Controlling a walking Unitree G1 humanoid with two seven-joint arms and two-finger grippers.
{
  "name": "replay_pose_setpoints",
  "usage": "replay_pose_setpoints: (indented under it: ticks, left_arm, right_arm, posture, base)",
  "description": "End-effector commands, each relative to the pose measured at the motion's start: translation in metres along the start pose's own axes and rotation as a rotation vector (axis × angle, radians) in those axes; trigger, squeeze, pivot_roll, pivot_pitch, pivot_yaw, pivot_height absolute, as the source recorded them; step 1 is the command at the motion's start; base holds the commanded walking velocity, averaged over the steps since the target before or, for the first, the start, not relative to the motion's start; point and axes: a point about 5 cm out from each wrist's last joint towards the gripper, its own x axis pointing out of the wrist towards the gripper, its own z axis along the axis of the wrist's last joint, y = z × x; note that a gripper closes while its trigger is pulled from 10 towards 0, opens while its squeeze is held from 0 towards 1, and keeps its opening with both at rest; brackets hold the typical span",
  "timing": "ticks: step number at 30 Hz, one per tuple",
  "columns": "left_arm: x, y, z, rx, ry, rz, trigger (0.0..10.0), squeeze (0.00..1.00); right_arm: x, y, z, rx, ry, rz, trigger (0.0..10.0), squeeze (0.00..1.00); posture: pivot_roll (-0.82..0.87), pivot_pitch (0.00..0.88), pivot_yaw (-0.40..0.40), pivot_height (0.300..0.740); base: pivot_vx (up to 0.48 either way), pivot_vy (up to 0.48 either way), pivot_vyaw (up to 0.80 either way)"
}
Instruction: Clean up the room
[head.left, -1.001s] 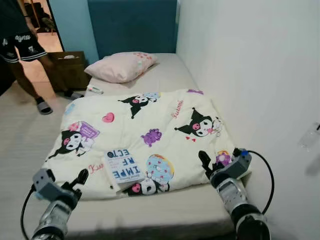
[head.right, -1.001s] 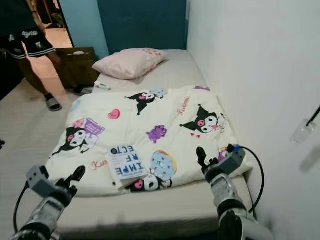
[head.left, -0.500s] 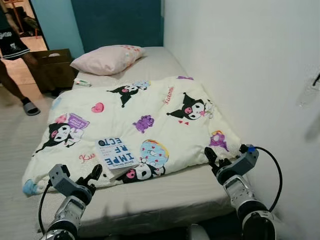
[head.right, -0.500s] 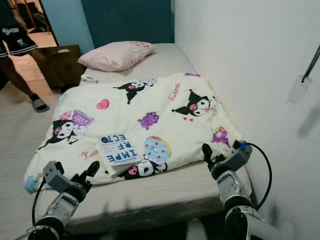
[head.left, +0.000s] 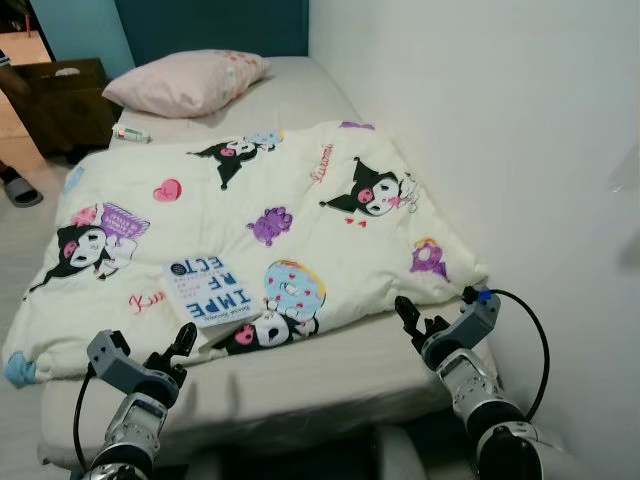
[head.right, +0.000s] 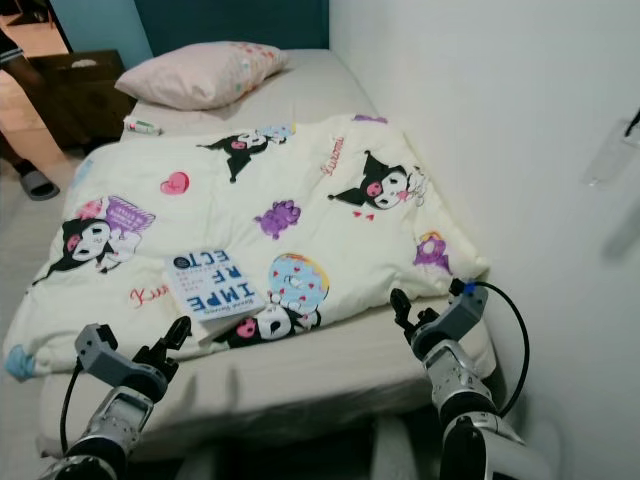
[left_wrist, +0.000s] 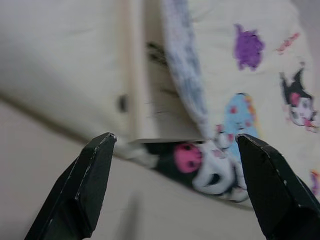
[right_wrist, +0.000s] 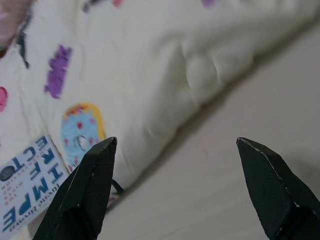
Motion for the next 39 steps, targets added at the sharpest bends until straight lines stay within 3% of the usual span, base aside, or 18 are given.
replay_pose_setpoints:
  ticks: [1, 5, 8, 10, 12, 13, 16, 18, 23, 27, 28, 31, 32, 33, 35, 37, 39]
  left_arm:
    - [-0.01, 0.016, 0.003, -0.012, -0.007, 0.036, 10.0, 0.0]
    - [-0.013, 0.019, 0.011, -0.011, -0.031, 0.021, 10.0, 0.0]
    - [-0.013, 0.019, 0.011, -0.011, -0.031, 0.021, 10.0, 0.0]
    - [-0.013, 0.018, 0.021, -0.011, -0.055, -0.004, 10.0, 0.0]
    - [-0.013, 0.018, 0.021, -0.011, -0.055, -0.004, 10.0, 0.0]
    - [-0.014, 0.015, 0.032, -0.029, -0.093, -0.041, 10.0, 0.0]
    - [-0.013, 0.011, 0.038, -0.041, -0.111, -0.067, 10.0, 0.0]
    - [-0.012, -0.002, 0.051, -0.056, -0.145, -0.13, 10.0, 0.0]
    - [-0.013, -0.012, 0.06, -0.062, -0.164, -0.171, 10.0, 0.0]
    - [-0.013, -0.031, 0.076, -0.076, -0.199, -0.242, 10.0, 0.0]
    - [-0.013, -0.031, 0.076, -0.076, -0.199, -0.242, 10.0, 0.0]
    - [-0.013, -0.048, 0.086, -0.087, -0.214, -0.291, 10.0, 0.0]
    - [-0.013, -0.048, 0.086, -0.087, -0.214, -0.291, 10.0, 0.0]
    - [-0.014, -0.057, 0.088, -0.095, -0.217, -0.318, 10.0, 0.0]
    - [-0.014, -0.057, 0.088, -0.095, -0.217, -0.318, 10.0, 0.0]
    - [-0.018, -0.072, 0.089, -0.118, -0.211, -0.351, 10.0, 0.0]
    - [-0.021, -0.078, 0.088, -0.124, -0.206, -0.359, 10.0, 0.0]
  right_arm:
    - [0.0, 0.002, -0.007, 0.053, 0.017, -0.001, 10.0, 0.0]
    - [0.004, 0.01, -0.001, 0.121, -0.013, 0.032, 10.0, 0.0]
    - [0.004, 0.01, -0.001, 0.121, -0.013, 0.032, 10.0, 0.0]
    - [0.01, 0.023, 0.011, 0.204, -0.065, 0.102, 10.0, 0.0]
    - [0.01, 0.023, 0.011, 0.204, -0.065, 0.102, 10.0, 0.0]
    - [0.014, 0.034, 0.021, 0.273, -0.114, 0.158, 10.0, 0.0]
    - [0.015, 0.036, 0.023, 0.278, -0.119, 0.159, 10.0, 0.0]
    - [0.017, 0.039, 0.025, 0.294, -0.132, 0.138, 10.0, 0.0]
    - [0.018, 0.043, 0.028, 0.321, -0.146, 0.145, 10.0, 0.0]
    - [0.025, 0.067, 0.035, 0.348, -0.153, 0.246, 10.0, 0.0]
    - [0.025, 0.067, 0.035, 0.348, -0.153, 0.246, 10.0, 0.0]
    - [0.029, 0.09, 0.041, 0.36, -0.153, 0.338, 10.0, 0.0]
    - [0.029, 0.09, 0.041, 0.36, -0.153, 0.338, 10.0, 0.0]
    - [0.031, 0.104, 0.045, 0.366, -0.155, 0.382, 10.0, 0.0]
    - [0.031, 0.104, 0.045, 0.366, -0.155, 0.382, 10.0, 0.0]
    - [0.035, 0.125, 0.053, 0.352, -0.156, 0.399, 10.0, 0.0]
    - [0.037, 0.129, 0.057, 0.341, -0.159, 0.372, 10.0, 0.0]
  posture:
    - [-0.06, 0.278, -0.032, 0.556]
    - [-0.03, 0.324, -0.024, 0.541]
    - [-0.03, 0.324, -0.024, 0.541]
    - [0.0, 0.368, -0.012, 0.531]
    - [0.0, 0.368, -0.012, 0.531]
    - [0.03, 0.402, 0.001, 0.526]
    - [0.05, 0.416, 0.005, 0.526]
    - [0.08, 0.45, 0.015, 0.526]
    - [0.1, 0.471, 0.02, 0.526]
    - [0.13, 0.511, 0.025, 0.526]
    - [0.13, 0.511, 0.025, 0.526]
    - [0.14, 0.539, 0.025, 0.526]
    - [0.14, 0.539, 0.025, 0.526]
    - [0.14, 0.557, 0.024, 0.526]
    - [0.14, 0.557, 0.024, 0.526]
    - [0.16, 0.576, 0.017, 0.526]
    - [0.19, 0.586, 0.013, 0.526]
  base:
    - [0.0, 0.0, 0.0]
    - [0.0, 0.0, 0.0]
    - [0.0, 0.0, 0.0]
    - [0.0, 0.0, 0.0]
    - [0.0, 0.0, 0.0]
    - [0.0, 0.0, 0.0]
    - [0.0, 0.0, 0.0]
    - [0.0, 0.0, 0.0]
    - [0.0, 0.0, 0.0]
    - [0.0, 0.0, 0.0]
    - [0.0, 0.0, 0.0]
    - [0.0, 0.0, 0.0]
    - [0.0, 0.0, 0.0]
    - [0.0, 0.0, 0.0]
    - [0.0, 0.0, 0.0]
    - [0.0, 0.0, 0.0]
    - [0.0, 0.0, 0.0]
